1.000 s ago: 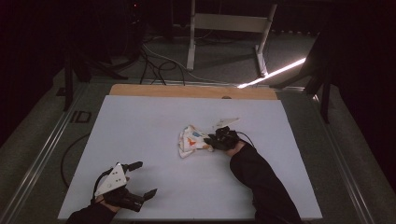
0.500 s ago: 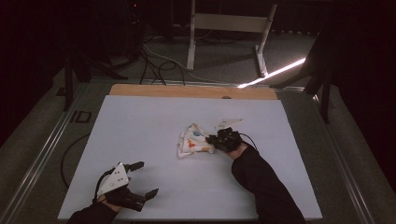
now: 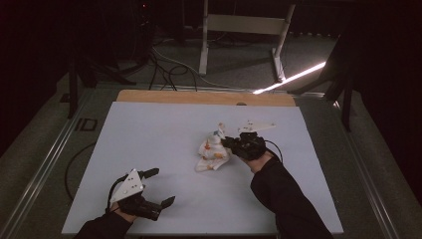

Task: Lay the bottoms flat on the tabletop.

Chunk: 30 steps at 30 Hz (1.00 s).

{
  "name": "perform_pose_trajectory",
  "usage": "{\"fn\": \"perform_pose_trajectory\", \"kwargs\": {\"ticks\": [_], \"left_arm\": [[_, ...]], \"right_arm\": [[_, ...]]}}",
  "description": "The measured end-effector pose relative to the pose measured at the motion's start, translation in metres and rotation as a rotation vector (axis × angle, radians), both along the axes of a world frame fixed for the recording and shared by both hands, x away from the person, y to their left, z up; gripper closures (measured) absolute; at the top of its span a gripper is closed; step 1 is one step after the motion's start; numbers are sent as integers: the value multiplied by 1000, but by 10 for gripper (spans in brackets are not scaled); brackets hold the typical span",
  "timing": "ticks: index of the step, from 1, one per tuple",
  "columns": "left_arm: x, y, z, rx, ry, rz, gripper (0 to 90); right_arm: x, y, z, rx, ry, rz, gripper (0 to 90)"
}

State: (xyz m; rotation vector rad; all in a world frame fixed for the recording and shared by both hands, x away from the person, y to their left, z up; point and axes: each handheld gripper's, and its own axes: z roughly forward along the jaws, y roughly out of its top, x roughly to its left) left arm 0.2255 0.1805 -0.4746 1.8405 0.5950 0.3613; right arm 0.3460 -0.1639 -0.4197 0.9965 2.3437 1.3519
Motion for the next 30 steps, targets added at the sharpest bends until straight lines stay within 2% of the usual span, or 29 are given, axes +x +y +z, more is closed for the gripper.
{"fn": "perform_pose_trajectory", "kwargs": {"ticks": [3, 5, 6, 8, 10, 13, 15, 16, 17, 19, 21, 24, 26, 30], "left_arm": [[3, -6, 6, 1, -17, -3, 1], [6, -11, 10, 4, -30, -12, 1], [8, -14, 13, 8, -36, -15, 1], [12, -20, 17, 10, -48, -18, 1], [17, -27, 20, 21, -56, -15, 2], [27, -37, 21, 46, -49, -11, 1], [33, -43, 20, 70, -31, -10, 2], [36, -46, 19, 81, -27, 0, 2], [39, -48, 18, 81, -3, -2, 2], [43, -53, 17, 68, 42, -13, 2], [46, -58, 15, 51, 71, -35, 12], [50, -69, 13, 74, 73, -63, 21], [53, -78, 12, 91, 68, -79, 30], [58, -90, 10, 107, 85, -112, 97]], "right_arm": [[-11, -1, 14, 66, -15, -27, 837], [-16, -5, 18, 127, -8, -62, 836], [-17, -6, 18, 119, -23, -97, 835], [-14, -12, 10, 95, -9, -155, 834], [-8, -18, -5, 32, 5, -207, 829], [3, -31, -31, -20, 55, -272, 818], [9, -39, -44, -70, 78, -309, 746], [11, -43, -50, -99, 81, -333, 672], [13, -47, -53, -122, 83, -347, 599], [11, -53, -55, -130, 83, -368, 537], [8, -58, -52, -137, 68, -356, 476], [-1, -64, -44, -125, 33, -337, 429], [-5, -68, -40, -114, 22, -325, 410], [-9, -77, -40, -103, 11, -328, 396]]}}
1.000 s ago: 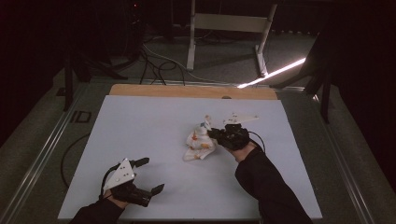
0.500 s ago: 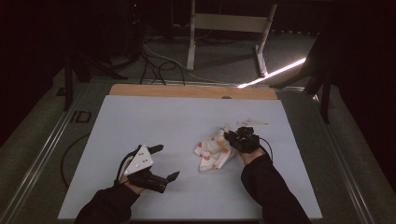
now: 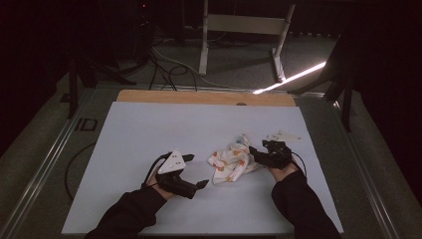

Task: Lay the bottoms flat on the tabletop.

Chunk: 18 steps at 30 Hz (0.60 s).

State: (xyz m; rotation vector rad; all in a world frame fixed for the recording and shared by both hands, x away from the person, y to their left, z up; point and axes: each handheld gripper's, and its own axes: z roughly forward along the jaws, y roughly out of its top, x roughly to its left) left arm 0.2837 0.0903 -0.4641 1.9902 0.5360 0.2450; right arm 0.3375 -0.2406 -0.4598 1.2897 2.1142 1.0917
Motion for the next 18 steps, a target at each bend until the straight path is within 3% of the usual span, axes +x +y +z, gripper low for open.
{"fn": "perform_pose_trajectory", "kwargs": {"ticks": [1, 7, 12, 16, 18], "left_arm": [[2, -7, -2, 10, 9, -18, 97], [10, -39, -16, 67, 37, -105, 299], [20, -64, -31, 166, 47, -153, 402], [26, -74, -42, 244, 61, -201, 524], [31, -77, -47, 271, 77, -212, 530]], "right_arm": [[0, -3, -1, 3, 3, 0, 396], [6, -8, -11, 24, 47, 8, 445], [11, -5, -17, 24, 70, 14, 503], [14, -2, -23, 21, 112, 22, 573], [15, -1, -25, 17, 119, 21, 578]]}}
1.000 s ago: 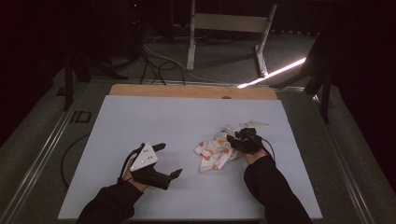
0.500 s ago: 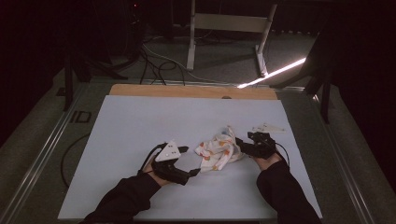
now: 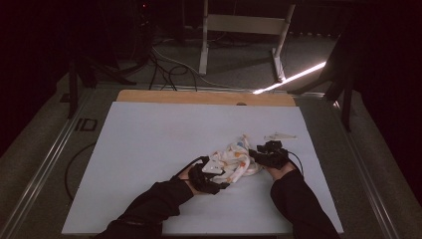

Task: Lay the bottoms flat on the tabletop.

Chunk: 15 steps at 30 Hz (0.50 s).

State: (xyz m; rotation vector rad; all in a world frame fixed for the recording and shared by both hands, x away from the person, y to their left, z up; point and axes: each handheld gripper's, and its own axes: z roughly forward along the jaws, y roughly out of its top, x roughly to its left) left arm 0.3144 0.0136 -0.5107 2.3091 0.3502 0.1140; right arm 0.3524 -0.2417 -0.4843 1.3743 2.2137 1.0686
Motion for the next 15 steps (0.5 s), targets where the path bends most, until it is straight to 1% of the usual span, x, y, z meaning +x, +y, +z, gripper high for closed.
{"fn": "perform_pose_trajectory", "kwargs": {"ticks": [1, 2, 3, 5, 6, 7, 8, 9, 10, 11, 13, 14, 15], "left_arm": [[3, -1, -2, 13, 4, -4, 544], [4, -1, -4, 24, 3, -1, 594], [6, -1, -5, 47, 1, -5, 601], [7, -1, -7, 49, -8, -2, 691], [7, -1, -7, 49, -8, -2, 743], [9, 0, -6, 49, -6, 4, 857], [10, 2, -5, 44, -7, 11, 857], [10, 4, -4, 43, -7, 16, 873], [10, 8, -3, 55, -16, 21, 881], [10, 8, -3, 55, -16, 21, 882], [10, 14, -2, 55, -5, 35, 883], [9, 18, 0, 68, -14, 34, 884], [8, 21, 1, 71, -19, 39, 884]], "right_arm": [[1, 0, -1, -3, 7, 6, 613], [1, 1, -4, -17, 12, 5, 626], [2, 2, -6, -27, 20, -1, 634], [2, 2, -9, -35, 39, 3, 681], [2, 2, -9, -35, 39, 3, 681], [2, 2, -12, -58, 53, 11, 800], [2, 2, -12, -58, 53, 11, 800], [1, 3, -11, -70, 52, 17, 838], [0, 5, -9, -105, 34, 36, 880], [0, 5, -9, -105, 34, 36, 880], [-2, 5, -7, -108, 21, 45, 887], [-3, 5, -5, -108, 8, 49, 890], [-4, 6, -3, -92, 0, 50, 892]]}}
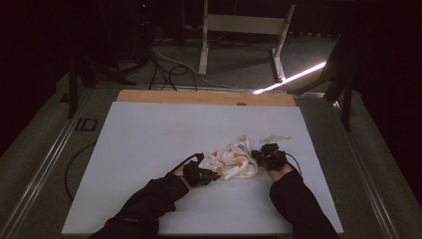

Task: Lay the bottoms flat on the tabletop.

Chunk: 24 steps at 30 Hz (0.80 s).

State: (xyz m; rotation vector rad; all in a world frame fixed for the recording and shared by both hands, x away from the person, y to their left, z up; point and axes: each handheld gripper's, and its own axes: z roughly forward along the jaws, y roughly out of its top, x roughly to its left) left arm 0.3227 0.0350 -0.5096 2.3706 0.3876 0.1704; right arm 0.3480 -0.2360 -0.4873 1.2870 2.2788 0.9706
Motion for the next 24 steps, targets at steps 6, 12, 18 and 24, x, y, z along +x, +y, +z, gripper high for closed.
{"fn": "perform_pose_trajectory", "kwargs": {"ticks": [6, 12, 18, 24], "left_arm": [[-6, 31, 11, 39, -13, 33, 884], [-15, 70, 16, 102, -26, 82, 885], [-28, 105, 22, 120, -35, 148, 885], [-43, 129, 26, 114, -28, 211, 885]], "right_arm": [[-4, 1, 4, 4, -16, 11, 893], [-7, 5, 2, -1, -24, 30, 893], [-11, 16, 2, -8, -34, 65, 894], [-17, 17, 6, 8, -48, 70, 894]]}}
